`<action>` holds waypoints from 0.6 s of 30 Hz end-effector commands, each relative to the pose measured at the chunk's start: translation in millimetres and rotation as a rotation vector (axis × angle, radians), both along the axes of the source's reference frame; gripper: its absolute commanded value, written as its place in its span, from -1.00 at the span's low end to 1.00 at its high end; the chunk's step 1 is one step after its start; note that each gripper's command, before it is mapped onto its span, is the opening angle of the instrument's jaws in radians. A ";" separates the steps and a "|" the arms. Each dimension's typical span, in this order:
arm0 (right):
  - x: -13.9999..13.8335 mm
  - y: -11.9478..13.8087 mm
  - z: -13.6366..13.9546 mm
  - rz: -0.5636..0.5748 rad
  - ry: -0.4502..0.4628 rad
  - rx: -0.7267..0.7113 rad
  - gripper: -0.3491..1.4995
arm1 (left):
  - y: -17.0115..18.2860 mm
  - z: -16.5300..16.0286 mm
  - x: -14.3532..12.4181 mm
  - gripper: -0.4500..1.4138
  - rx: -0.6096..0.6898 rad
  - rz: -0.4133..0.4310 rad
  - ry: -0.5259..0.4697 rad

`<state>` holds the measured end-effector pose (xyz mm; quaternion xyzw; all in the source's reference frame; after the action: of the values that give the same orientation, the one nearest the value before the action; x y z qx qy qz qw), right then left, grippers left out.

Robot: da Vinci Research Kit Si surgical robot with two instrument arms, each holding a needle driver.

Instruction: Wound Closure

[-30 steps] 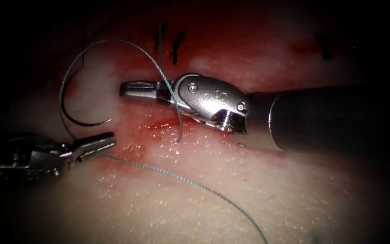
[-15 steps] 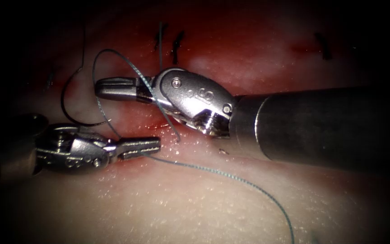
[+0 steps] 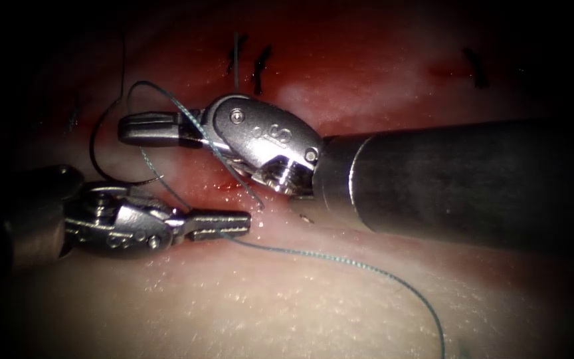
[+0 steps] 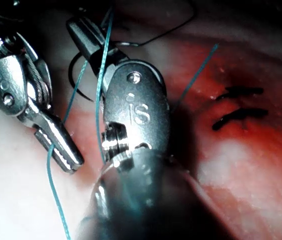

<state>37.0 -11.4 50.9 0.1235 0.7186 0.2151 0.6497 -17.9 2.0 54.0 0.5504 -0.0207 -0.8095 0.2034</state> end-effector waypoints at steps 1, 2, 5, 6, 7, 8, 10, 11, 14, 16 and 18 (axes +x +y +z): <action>1.1 -0.1 0.5 -0.003 0.003 -0.002 -1.00 | 0.1 0.7 -0.5 -1.00 -0.001 0.001 0.001; 1.3 -0.1 0.5 -0.004 0.005 -0.002 -1.00 | 0.1 0.6 -0.7 -1.00 -0.006 0.006 0.001; 1.8 -0.1 0.5 -0.007 0.009 -0.003 -1.00 | 0.2 0.2 -1.2 -1.00 -0.017 0.010 -0.001; 2.0 -0.1 0.5 -0.010 0.012 -0.004 -1.00 | 0.2 0.0 -1.3 -1.00 -0.021 0.012 -0.001; 2.1 0.0 0.5 -0.014 0.016 -0.004 -1.00 | 0.3 -0.2 -1.4 -1.00 -0.026 0.013 -0.002; 2.4 0.1 0.6 -0.012 0.016 -0.002 -0.31 | 0.4 -0.6 -1.4 -1.00 -0.029 0.013 0.000; 2.5 0.2 0.6 -0.008 0.013 -0.001 0.07 | 0.4 -0.7 -1.4 -1.00 -0.028 0.013 0.000; 2.8 0.4 0.6 -0.003 0.010 0.000 0.49 | 0.5 -1.0 -1.4 -1.00 -0.031 0.013 0.001; 2.8 0.4 0.5 -0.005 0.008 -0.005 0.58 | 0.7 -1.1 -1.4 -1.00 -0.031 0.011 0.004; 2.8 0.5 0.3 -0.005 0.009 -0.002 0.58 | 0.7 -1.1 -1.5 -1.00 -0.037 0.011 0.006; 2.8 0.6 0.3 -0.005 0.009 -0.001 0.60 | 0.7 -1.1 -1.5 -1.00 -0.038 0.010 0.007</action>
<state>39.1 -10.7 50.7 0.1250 0.7208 0.2124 0.6478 -18.9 2.5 52.2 0.5434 -0.0328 -0.8103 0.2170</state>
